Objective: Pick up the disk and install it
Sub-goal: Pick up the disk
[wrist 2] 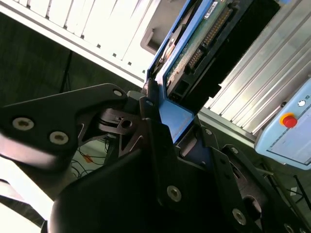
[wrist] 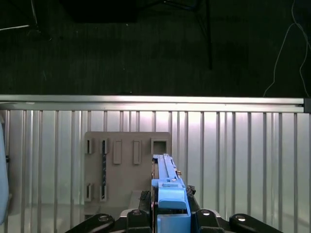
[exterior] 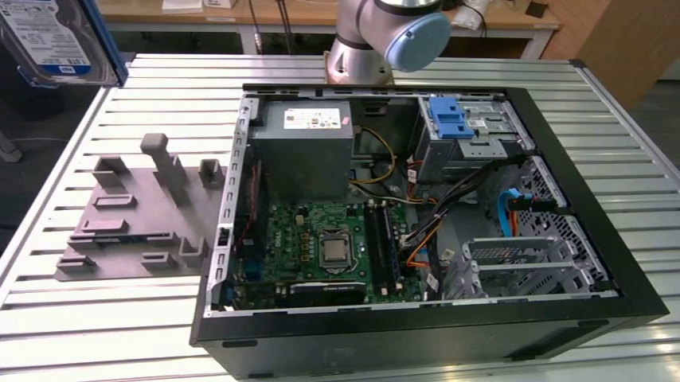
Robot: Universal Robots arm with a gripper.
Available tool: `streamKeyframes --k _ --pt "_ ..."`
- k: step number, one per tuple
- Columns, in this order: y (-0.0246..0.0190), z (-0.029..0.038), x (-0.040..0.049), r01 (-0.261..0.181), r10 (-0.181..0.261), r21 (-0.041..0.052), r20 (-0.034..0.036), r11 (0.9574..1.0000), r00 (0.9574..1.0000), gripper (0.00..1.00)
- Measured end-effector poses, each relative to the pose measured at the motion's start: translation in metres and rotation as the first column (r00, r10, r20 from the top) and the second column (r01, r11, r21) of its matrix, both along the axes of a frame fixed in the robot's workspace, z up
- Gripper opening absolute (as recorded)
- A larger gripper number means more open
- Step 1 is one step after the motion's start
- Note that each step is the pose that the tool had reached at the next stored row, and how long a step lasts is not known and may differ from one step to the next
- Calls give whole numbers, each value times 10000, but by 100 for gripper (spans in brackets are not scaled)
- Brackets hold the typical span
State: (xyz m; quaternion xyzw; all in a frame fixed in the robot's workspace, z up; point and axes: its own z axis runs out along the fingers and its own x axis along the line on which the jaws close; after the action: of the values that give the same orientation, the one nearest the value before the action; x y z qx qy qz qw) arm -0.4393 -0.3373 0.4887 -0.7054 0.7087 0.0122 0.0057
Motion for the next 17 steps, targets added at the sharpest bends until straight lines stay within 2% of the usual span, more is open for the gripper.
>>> streamKeyframes --k 4,10,17 --pt "-99 -1 5 1 -1 10 0 10000 10000 36" --pt "-127 0 131 1 -1 20 0 10000 10000 36" --pt "-264 -1 190 0 0 20 0 10000 10000 36"
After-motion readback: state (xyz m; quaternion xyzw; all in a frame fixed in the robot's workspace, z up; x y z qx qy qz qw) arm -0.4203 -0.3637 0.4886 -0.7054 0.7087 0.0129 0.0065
